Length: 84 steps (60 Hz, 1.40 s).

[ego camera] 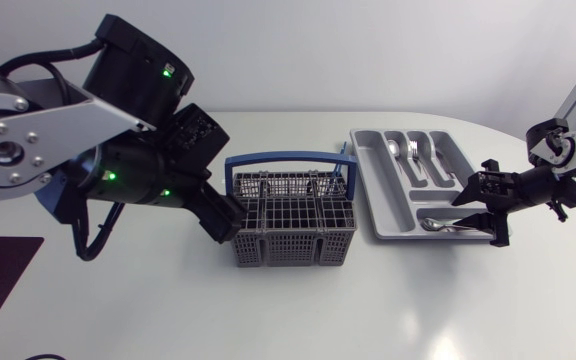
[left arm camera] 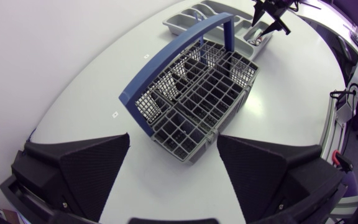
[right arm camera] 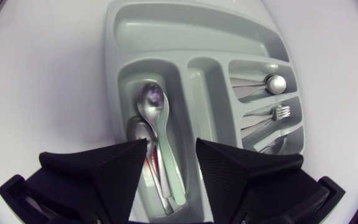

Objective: Unload the cutlery basket into the drawer organizer.

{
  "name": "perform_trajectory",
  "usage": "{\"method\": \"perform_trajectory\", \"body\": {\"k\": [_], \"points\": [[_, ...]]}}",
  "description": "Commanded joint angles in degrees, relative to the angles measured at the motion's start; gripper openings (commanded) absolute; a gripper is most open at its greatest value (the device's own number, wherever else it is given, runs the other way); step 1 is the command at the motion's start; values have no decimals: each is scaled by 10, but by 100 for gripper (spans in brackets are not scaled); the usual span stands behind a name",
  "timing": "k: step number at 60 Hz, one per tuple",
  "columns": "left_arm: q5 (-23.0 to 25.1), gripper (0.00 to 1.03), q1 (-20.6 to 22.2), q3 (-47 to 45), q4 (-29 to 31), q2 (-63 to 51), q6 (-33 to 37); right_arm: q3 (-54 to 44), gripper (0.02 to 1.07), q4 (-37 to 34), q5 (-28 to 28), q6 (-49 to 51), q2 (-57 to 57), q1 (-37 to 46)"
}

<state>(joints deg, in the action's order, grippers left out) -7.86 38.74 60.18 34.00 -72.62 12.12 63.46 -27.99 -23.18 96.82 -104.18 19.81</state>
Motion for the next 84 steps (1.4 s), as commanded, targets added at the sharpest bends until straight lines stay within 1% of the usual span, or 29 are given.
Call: {"method": "perform_trajectory", "body": {"k": [1, 5, 11, 19, 22, 29, 37, 46, 49, 53, 60, 66, 69, 74, 77, 84], "points": [[-4, 98, 8, -24, 1, 17, 14, -10, 81, -24, -22, -14, 57, -1], [-4, 98, 16, -34, 1, 21, 14, -19, 84, -29, -53, -44, 96, -6], [-4, 98, 24, -53, 1, 27, 13, -32, 84, -40, -85, -107, 141, -30], [-3, 97, 25, -81, 0, 33, 10, -54, 83, -45, -114, -193, 178, -81], [-3, 96, 27, -96, -1, 34, 10, -62, 83, -37, -123, -225, 186, -103], [-3, 93, 34, -131, -7, 33, 8, -70, 83, 7, -133, -313, 188, -155], [-2, 92, 48, -161, -17, 26, 7, -67, 83, 99, -136, -429, 172, -203], [-1, 91, 49, -179, -29, 15, 4, -25, 83, 141, -142, -513, 133, -238], [-1, 92, 46, -187, -42, 12, 3, -14, 83, 158, -142, -535, 118, -246], [-1, 92, 42, -197, -63, 5, 4, 0, 83, 160, -141, -548, 101, -257], [-1, 92, 24, -205, -97, -15, 6, 14, 83, 171, -143, -571, 85, -269], [-1, 92, 7, -212, -127, -26, 17, 5, 81, 159, -154, -569, 95, -282], [-1, 92, -11, -213, -150, -33, 28, -4, 77, 146, -163, -563, 104, -285], [1, 92, -46, -209, -186, -48, 52, -29, 77, 145, -169, -559, 128, -291], [11, 92, -67, -200, -201, -64, 63, -45, 77, 137, -170, -552, 141, -301], [18, 92, -96, -171, -225, -107, 92, -72, 77, 126, -167, -548, 165, -324]]}}
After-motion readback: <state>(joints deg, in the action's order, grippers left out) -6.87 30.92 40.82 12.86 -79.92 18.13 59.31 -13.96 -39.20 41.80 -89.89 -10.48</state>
